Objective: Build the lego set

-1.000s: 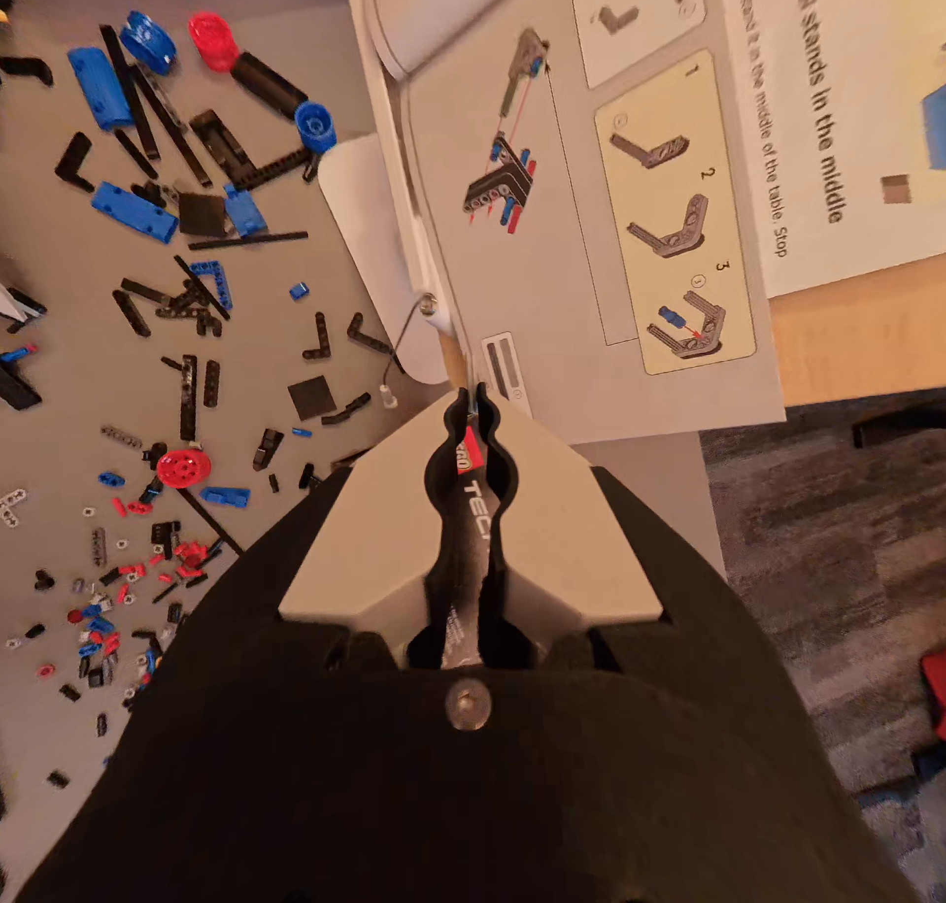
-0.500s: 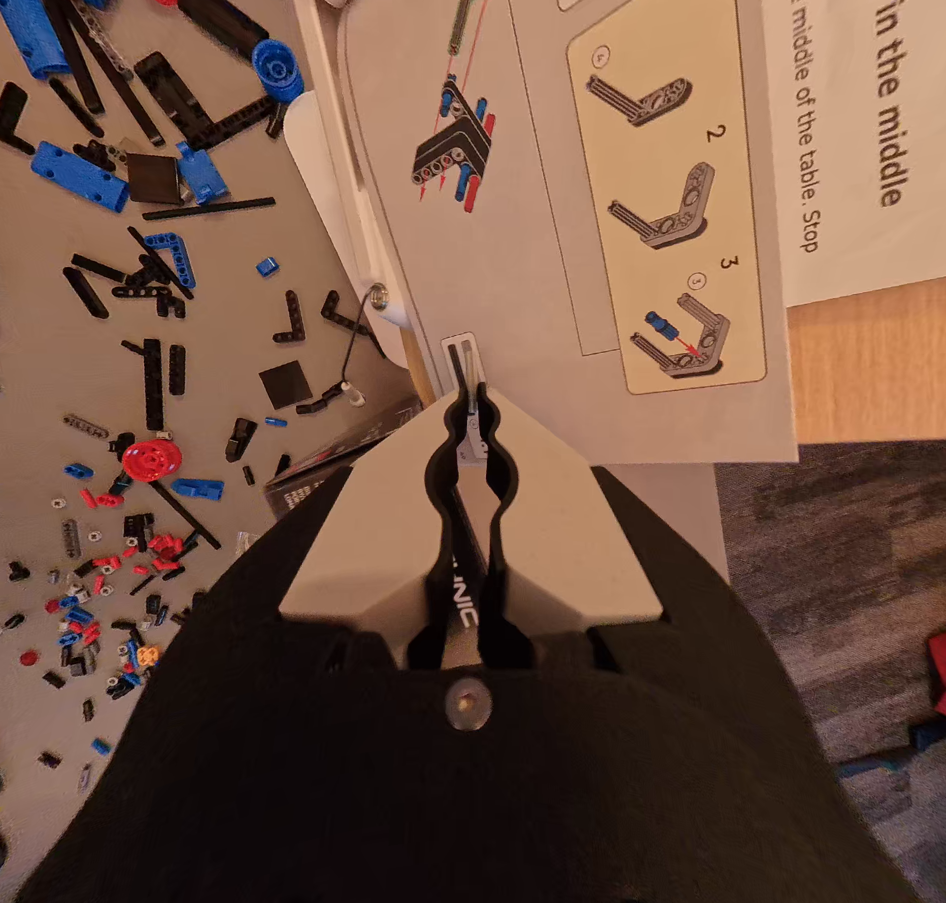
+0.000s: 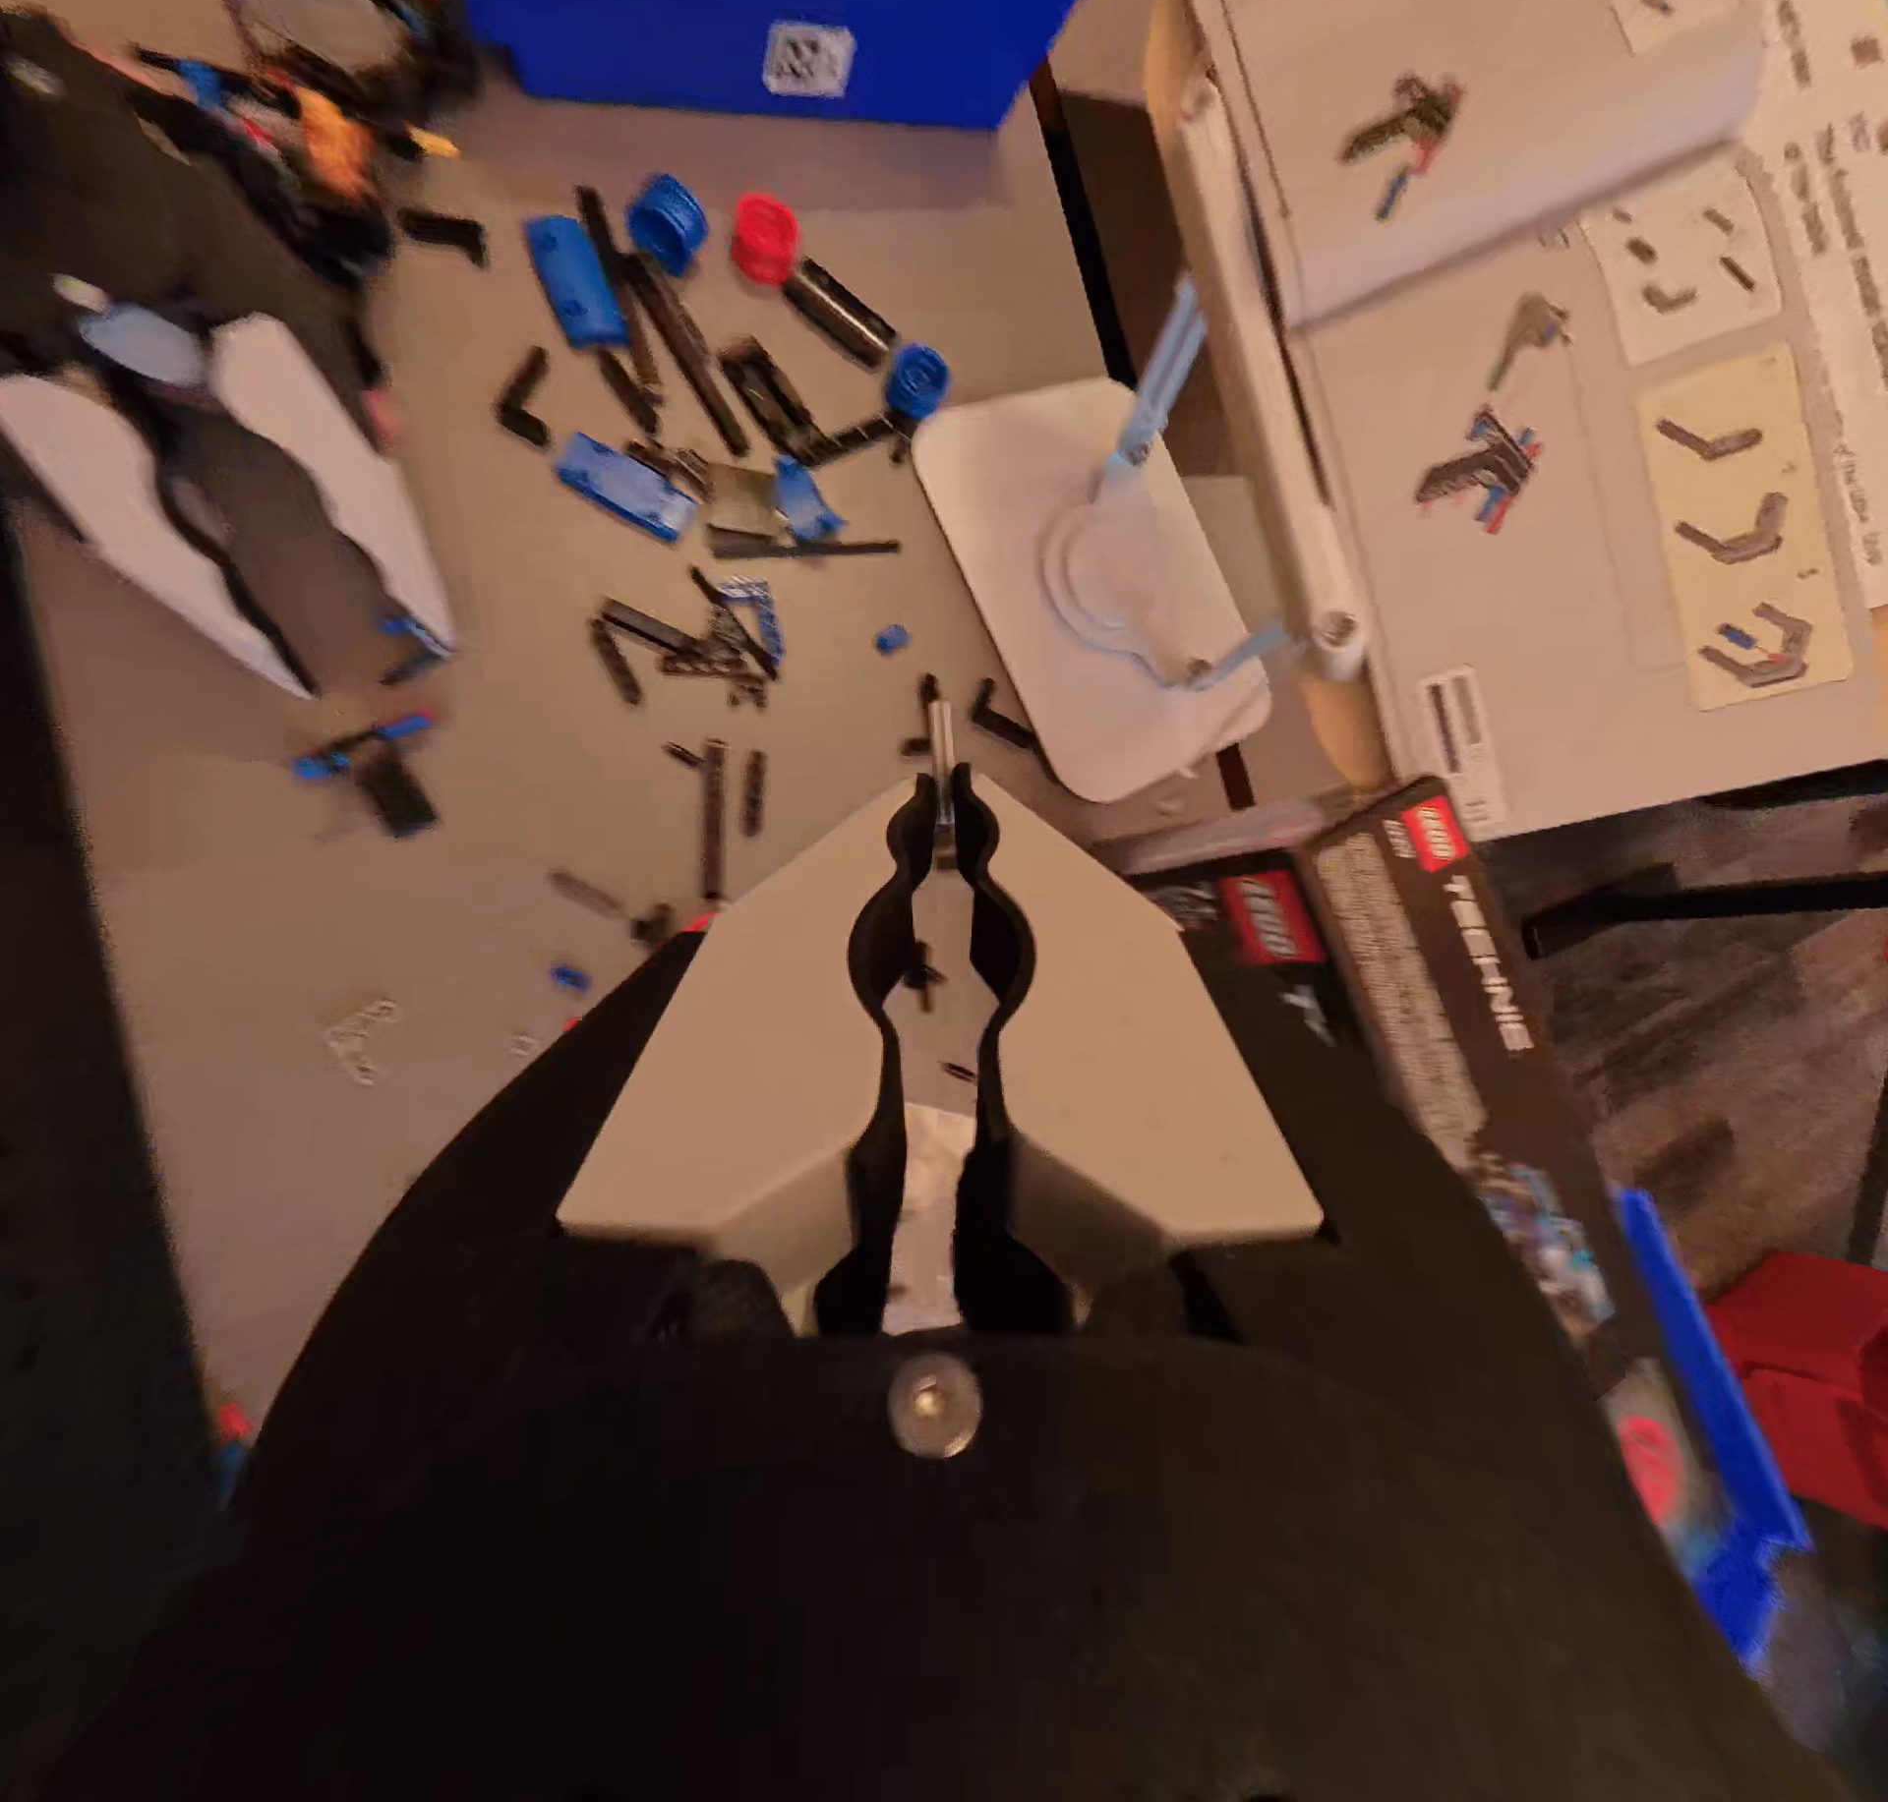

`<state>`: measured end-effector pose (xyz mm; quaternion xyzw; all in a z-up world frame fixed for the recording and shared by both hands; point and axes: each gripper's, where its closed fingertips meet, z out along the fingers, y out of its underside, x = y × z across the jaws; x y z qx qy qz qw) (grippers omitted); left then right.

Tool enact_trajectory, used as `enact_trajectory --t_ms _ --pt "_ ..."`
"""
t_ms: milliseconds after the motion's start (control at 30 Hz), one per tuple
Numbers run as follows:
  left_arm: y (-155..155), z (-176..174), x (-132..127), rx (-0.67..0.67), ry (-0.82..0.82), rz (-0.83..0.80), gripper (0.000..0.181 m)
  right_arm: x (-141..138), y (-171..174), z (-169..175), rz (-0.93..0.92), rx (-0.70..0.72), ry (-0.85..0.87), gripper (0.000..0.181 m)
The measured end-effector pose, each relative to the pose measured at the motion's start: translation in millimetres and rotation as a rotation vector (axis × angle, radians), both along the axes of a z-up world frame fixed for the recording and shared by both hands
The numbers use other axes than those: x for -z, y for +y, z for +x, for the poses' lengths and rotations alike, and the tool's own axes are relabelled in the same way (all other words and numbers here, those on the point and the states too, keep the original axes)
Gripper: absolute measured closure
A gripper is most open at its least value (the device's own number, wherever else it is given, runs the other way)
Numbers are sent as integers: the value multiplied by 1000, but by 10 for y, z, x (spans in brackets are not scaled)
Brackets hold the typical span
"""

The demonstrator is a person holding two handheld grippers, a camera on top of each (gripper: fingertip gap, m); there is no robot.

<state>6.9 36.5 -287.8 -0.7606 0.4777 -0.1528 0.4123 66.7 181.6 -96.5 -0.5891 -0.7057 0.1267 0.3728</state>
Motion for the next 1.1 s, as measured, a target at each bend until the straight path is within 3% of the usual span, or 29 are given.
enact_trajectory --t_ms 100,233,467,833,1100 --pt "-5 -7 16 -3 4 -5 140 112 -461 51 -25 -12 73 179" --pt "-11 -8 59 -3 17 -13 144 422 -726 84 -78 21 123 180" --pt "-25 20 106 5 39 -15 146 988 -952 99 -213 69 156 180" --pt "-41 16 103 9 37 -17 145 1501 -1218 156 -301 118 103 180" --pt "-49 44 81 22 45 -4 142 1671 -1228 428 -327 181 51 180"
